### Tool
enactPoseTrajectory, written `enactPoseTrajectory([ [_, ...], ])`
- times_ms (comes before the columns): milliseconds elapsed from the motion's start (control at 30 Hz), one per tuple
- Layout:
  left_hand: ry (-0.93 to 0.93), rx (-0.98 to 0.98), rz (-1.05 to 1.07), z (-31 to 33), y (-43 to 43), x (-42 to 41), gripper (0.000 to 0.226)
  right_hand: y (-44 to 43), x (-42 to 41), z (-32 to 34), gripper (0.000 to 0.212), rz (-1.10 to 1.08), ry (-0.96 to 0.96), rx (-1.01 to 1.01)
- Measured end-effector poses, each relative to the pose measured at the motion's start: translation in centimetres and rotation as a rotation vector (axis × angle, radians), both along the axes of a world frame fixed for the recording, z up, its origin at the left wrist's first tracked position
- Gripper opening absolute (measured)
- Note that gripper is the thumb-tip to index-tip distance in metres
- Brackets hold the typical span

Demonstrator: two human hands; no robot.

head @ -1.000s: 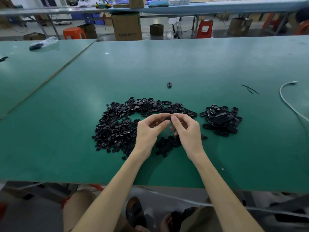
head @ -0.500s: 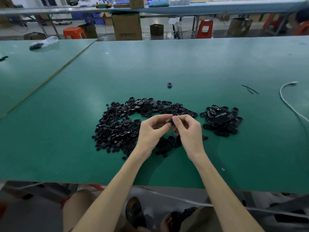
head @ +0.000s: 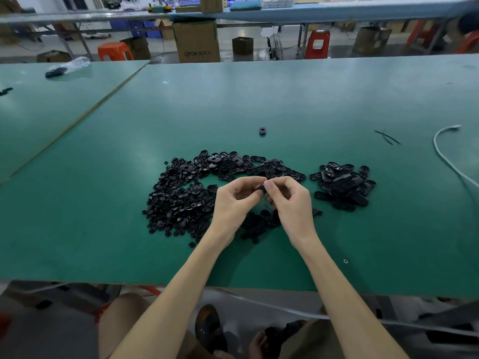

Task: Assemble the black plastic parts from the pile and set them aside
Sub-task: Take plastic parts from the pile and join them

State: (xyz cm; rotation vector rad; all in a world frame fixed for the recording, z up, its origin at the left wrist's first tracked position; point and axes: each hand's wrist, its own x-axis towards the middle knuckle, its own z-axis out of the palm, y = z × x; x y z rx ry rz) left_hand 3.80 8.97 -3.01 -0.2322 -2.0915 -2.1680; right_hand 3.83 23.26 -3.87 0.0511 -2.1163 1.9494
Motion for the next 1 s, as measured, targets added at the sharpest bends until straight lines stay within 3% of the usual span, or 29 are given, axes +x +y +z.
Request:
enactPoseTrajectory([
  [567, 0.021, -0.089, 0.063, -0.35, 0.2, -0.07, 0.031, -0.06, 0.16, 0.24, 0.012, 0.027, -0.036, 0.031],
  [1000, 0.005, -0.009, 0.019, -0.26, -0.16, -0.01, 0.023, 0.06, -0.04, -0.14, 0.011, -0.034, -0.029, 0.013],
])
